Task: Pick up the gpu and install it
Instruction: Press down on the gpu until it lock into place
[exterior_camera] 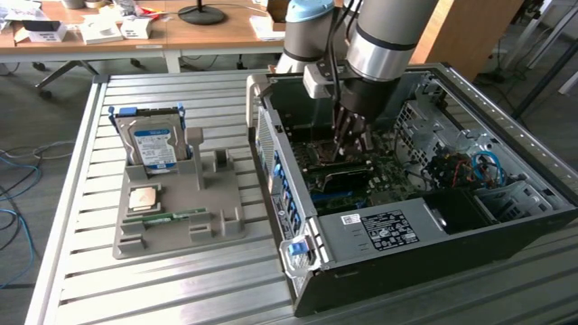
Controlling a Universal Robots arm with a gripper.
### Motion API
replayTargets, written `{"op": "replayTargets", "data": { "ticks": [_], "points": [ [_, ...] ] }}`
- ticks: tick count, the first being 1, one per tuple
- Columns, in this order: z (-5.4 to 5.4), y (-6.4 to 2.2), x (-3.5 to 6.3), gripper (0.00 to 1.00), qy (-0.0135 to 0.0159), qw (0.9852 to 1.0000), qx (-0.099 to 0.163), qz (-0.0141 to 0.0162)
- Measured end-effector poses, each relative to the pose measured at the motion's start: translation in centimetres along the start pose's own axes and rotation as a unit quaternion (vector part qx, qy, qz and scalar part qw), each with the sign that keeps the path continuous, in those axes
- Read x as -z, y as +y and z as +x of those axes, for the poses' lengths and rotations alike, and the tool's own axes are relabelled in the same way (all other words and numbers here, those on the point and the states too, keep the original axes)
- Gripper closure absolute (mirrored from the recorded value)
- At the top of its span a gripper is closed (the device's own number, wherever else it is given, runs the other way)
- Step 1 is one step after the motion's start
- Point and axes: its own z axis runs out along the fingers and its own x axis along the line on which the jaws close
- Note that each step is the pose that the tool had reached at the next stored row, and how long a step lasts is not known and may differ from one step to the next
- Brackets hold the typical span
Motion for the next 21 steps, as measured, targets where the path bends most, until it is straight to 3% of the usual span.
{"op": "replayTargets", "data": {
  "ticks": [9,21],
  "points": [
    [0.1,-0.02,-1.55,0.89,0.0,1.0,0.0,0.0],
    [0.1,-0.03,-2.44,0.89,0.0001,1.0,0.0,0.0]
  ]
}}
